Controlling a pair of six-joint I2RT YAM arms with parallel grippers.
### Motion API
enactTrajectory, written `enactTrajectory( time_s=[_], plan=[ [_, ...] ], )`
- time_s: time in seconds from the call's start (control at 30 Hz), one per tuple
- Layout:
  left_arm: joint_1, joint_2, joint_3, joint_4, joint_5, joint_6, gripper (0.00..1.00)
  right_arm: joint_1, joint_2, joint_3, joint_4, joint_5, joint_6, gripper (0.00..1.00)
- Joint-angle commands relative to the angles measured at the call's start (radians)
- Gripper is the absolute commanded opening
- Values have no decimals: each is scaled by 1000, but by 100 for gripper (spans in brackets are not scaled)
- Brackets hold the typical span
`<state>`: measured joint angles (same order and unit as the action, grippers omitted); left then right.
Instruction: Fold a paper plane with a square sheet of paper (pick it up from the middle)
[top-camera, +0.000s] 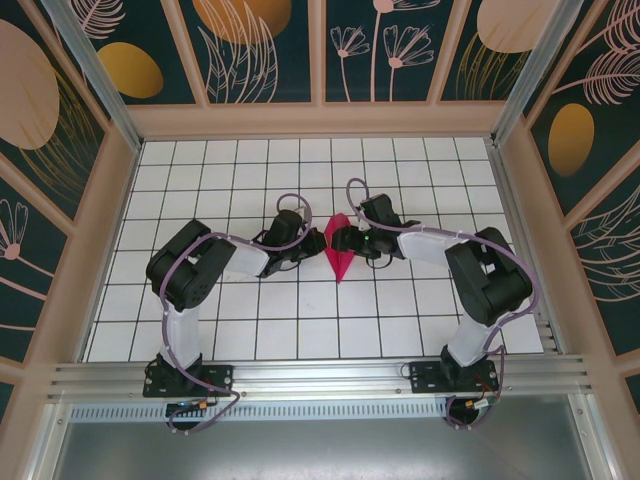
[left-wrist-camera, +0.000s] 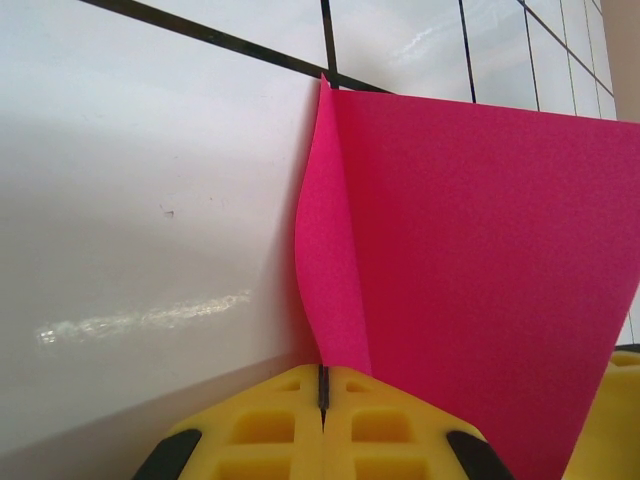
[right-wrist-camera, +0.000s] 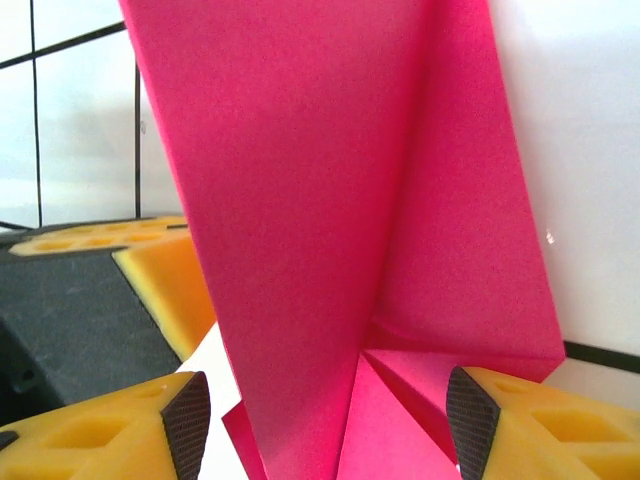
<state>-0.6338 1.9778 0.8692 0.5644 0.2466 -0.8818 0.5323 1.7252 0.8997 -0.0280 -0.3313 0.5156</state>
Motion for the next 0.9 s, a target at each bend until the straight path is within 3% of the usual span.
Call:
enactTrajectory(
  time_s=[0.0,0.53,0.87],
  plan=[
    [8,13,5,-4,-9,-6,0,8,-49,-21,-15,-53,-25,67],
    [7,12,7,-3,0,-10,0,8,-80,-57,10,-169,56,61],
    [8,13,13,0,6,-13,0,26,-56,-56,18,-138,105,54]
  ],
)
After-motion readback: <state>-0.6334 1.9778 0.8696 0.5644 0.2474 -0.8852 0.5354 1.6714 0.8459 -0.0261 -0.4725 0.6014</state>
